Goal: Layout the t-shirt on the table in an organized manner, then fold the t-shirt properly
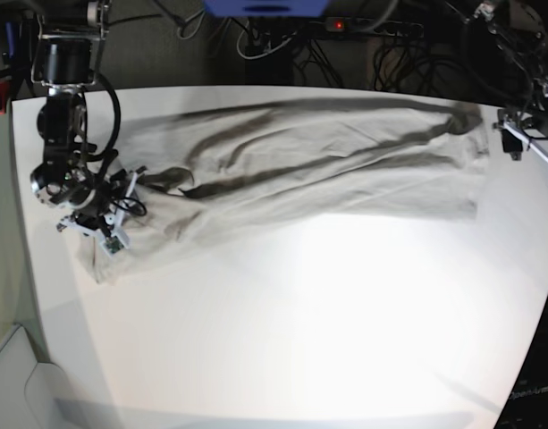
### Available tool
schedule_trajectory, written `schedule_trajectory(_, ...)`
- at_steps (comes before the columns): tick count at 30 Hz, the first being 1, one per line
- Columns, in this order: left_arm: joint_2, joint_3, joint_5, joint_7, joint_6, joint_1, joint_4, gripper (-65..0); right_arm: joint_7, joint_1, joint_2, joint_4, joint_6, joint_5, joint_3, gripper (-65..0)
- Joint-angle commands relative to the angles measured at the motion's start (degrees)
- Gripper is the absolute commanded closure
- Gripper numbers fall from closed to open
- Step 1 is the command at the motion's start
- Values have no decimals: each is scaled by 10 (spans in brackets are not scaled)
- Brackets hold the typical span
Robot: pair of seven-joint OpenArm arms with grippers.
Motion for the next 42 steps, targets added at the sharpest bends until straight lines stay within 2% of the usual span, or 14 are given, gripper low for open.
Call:
schedule_trajectory(1, -9, -1, 1, -8, 3, -4, 6, -525, -25, 2, 8, 2, 8, -21, 1, -270)
schedule_trajectory(10, -5, 2, 7, -7, 3, -93, -73, -525, -29, -4, 18, 2, 8, -21, 1, -269)
schedule_trajectory(16, 11, 78, 8, -7, 3, -122, -83, -524, -29, -4, 17, 3, 8, -21, 1, -269)
schedule_trajectory(20, 17, 136, 8, -14, 3, -131, -137, -522, -28, 0, 17, 3, 8, -21, 1, -269)
schedule_trajectory(24, 17, 147, 9, -14, 3, -149, -183, -514, -27, 1, 17, 4, 8, -21, 1, -269)
schedule_trajectory(25, 16, 147, 9, -14, 3, -150, -190, -495, -27, 1, 18, 10, 8, -21, 1, -269)
schedule_trajectory(27, 12, 147, 9, -14, 3, -154, -201, -414, -27, -1, 18, 30, 8, -21, 1, -269)
schedule_trajectory(31, 2, 149, 20, -14, 3, -157, -205, -157, -30, -3, 18, 75, 8, -21, 1, -269)
schedule_trajectory(34, 2, 149, 48, -15, 3, -165, -208, -10, -31, -3, 16, 113, 8, -21, 19, -269)
schedule_trajectory(37, 1, 149, 71, -16, 3, -173, -238, -7, -33, -3, 12, 147, 8, -21, 46, -273)
schedule_trajectory(42, 1, 148, 77, -54, 3, -173, -278, -9, -100, 1, 7, 189, 8, -21, 60, -274)
